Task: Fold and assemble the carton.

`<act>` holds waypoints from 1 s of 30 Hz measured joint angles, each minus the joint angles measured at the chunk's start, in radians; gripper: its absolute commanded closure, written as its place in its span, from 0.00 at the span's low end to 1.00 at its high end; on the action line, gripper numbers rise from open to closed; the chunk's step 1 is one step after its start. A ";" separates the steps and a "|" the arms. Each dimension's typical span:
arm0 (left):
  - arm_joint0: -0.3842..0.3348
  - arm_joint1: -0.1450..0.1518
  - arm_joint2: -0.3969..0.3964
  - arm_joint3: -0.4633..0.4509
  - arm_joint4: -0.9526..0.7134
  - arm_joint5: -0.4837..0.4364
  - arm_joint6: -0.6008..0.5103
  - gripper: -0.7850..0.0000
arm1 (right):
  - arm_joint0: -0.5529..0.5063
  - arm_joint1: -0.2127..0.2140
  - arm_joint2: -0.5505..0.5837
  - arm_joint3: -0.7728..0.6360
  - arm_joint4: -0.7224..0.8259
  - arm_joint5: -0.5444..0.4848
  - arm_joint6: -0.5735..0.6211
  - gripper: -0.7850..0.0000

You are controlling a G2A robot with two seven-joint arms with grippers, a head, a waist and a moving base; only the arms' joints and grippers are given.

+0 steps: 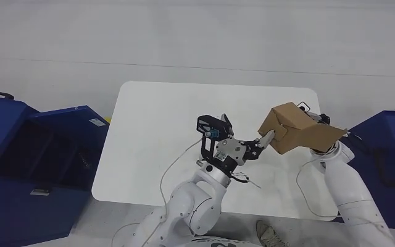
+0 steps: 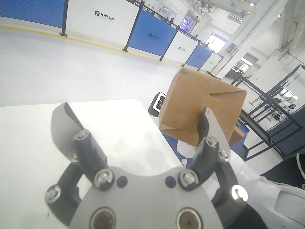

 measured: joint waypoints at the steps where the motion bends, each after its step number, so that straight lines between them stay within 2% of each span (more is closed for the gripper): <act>1: -0.003 -0.002 0.003 0.004 0.004 0.002 0.000 0.00 | 0.001 0.002 -0.004 0.000 0.000 -0.002 0.002 1.00; 16: -0.044 -0.025 0.046 0.067 0.044 0.042 -0.023 0.00 | -0.001 0.028 -0.048 -0.013 0.008 -0.023 0.023 1.00; 30: -0.039 -0.036 0.056 0.083 0.065 0.046 -0.020 0.00 | 0.001 0.044 -0.064 -0.013 0.006 -0.037 0.036 1.00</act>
